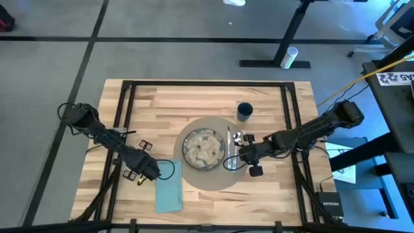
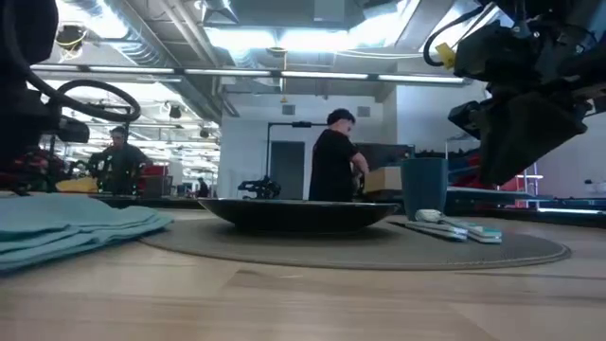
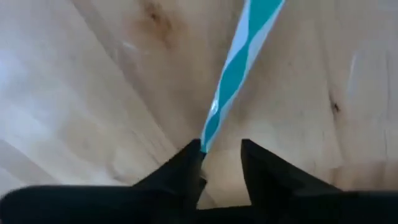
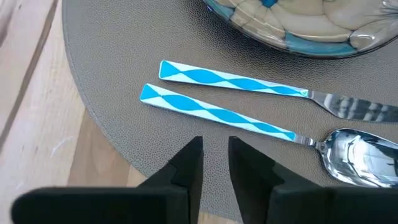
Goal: Set table place
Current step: Put the blue patterned fork on top of the blue table napkin
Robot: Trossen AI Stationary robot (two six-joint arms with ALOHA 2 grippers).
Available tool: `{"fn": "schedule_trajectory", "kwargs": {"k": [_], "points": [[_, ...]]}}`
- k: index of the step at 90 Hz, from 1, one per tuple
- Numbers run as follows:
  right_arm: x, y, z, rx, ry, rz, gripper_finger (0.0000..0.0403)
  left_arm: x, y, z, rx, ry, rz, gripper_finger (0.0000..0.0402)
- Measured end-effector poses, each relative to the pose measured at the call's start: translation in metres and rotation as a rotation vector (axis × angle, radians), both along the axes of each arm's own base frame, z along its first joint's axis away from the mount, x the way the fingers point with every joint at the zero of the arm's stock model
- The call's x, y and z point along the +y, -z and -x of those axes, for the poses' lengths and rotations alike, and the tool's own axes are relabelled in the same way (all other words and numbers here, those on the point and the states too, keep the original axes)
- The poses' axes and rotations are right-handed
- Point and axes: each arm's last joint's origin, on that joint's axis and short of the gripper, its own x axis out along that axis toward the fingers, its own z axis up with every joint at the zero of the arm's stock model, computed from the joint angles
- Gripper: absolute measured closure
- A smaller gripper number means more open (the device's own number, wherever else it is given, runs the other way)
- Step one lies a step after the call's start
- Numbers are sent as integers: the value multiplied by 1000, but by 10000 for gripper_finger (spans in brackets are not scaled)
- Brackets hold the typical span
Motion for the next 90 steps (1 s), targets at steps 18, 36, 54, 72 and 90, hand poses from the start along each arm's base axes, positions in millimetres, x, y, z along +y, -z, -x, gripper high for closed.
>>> {"fn": "schedule_trajectory", "kwargs": {"k": [18, 36, 54, 72, 90], "points": [[0, 0, 0, 2, -3, -6, 340, 6, 5, 5, 1, 2, -66, 266], [0, 0, 0, 2, -9, -3, 340, 9, 10, 11, 17, -29, -87, 265], [0, 0, 0, 1, -10, -3, 340, 9, 10, 11, 17, -30, -87, 276], [0, 0, 0, 2, -11, -2, 340, 7, 12, 8, -22, -52, -68, 344], [0, 0, 0, 1, -15, 0, 340, 7, 16, 3, -29, -76, -67, 395]]}}
